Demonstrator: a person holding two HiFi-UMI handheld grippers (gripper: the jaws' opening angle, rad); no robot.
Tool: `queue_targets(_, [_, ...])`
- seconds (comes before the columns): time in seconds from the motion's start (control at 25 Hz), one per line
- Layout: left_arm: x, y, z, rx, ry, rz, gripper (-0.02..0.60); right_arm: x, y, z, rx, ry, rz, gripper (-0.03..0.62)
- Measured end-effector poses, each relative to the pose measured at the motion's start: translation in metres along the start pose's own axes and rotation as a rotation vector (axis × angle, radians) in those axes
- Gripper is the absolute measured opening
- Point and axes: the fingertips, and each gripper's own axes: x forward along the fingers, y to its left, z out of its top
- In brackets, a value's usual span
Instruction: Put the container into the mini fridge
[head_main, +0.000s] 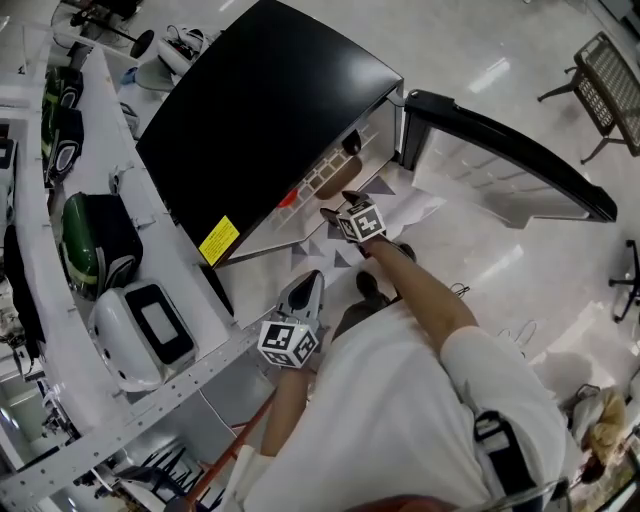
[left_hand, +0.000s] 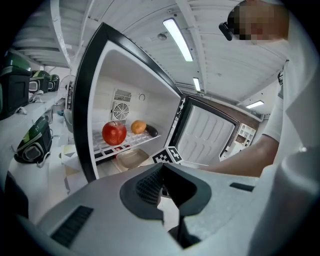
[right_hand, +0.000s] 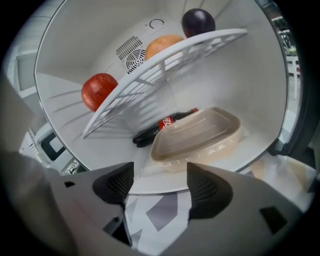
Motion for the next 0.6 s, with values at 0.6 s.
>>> queue_targets(0.6, [0.003,-0.003,0.005,-0.058,-0.138,0.159,0.005,-0.096,0.022,0.037,-0.227,-0.017,0.117,0.285])
